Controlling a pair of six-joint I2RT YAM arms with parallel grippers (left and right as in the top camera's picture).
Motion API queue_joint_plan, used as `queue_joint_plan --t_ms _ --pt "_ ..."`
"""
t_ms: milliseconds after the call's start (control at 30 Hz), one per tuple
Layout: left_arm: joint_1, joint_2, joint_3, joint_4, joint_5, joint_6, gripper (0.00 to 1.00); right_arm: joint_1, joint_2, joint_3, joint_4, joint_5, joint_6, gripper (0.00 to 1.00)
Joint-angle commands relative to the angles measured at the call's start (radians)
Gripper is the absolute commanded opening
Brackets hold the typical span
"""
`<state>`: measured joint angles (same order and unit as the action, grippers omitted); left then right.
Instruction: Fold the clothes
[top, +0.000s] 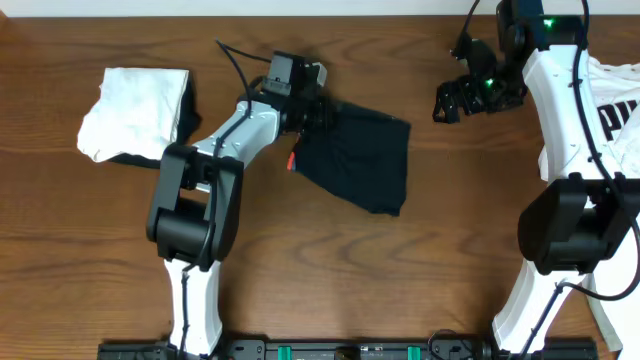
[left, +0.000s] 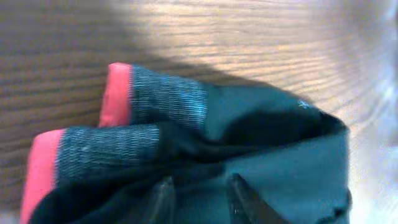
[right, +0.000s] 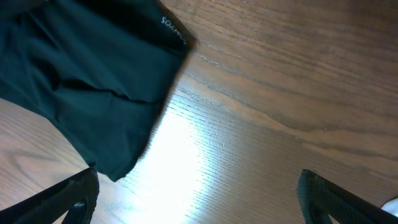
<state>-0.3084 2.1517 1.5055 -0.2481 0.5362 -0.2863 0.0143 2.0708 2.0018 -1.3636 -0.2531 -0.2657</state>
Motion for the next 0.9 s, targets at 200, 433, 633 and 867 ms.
queue_joint_plan --t_ms 200,433,633,867 --pt "0.01 -0.277 0.035 -0.16 -0.265 0.017 0.76 0.0 0.0 0.002 0.002 0.003 0.003 0.99" --pt "0.009 -0.243 0.016 -0.324 -0.348 0.137 0.77 -0.001 0.0 0.002 0.002 0.003 0.003 0.99" --pt "0.009 -0.18 0.016 -0.396 -0.425 0.145 0.84 -0.001 0.0 0.002 0.002 0.003 0.003 0.99" --pt "0.009 -0.107 0.016 -0.399 -0.363 0.177 0.9 -0.001 0.0 0.002 0.002 0.003 0.003 0.99"
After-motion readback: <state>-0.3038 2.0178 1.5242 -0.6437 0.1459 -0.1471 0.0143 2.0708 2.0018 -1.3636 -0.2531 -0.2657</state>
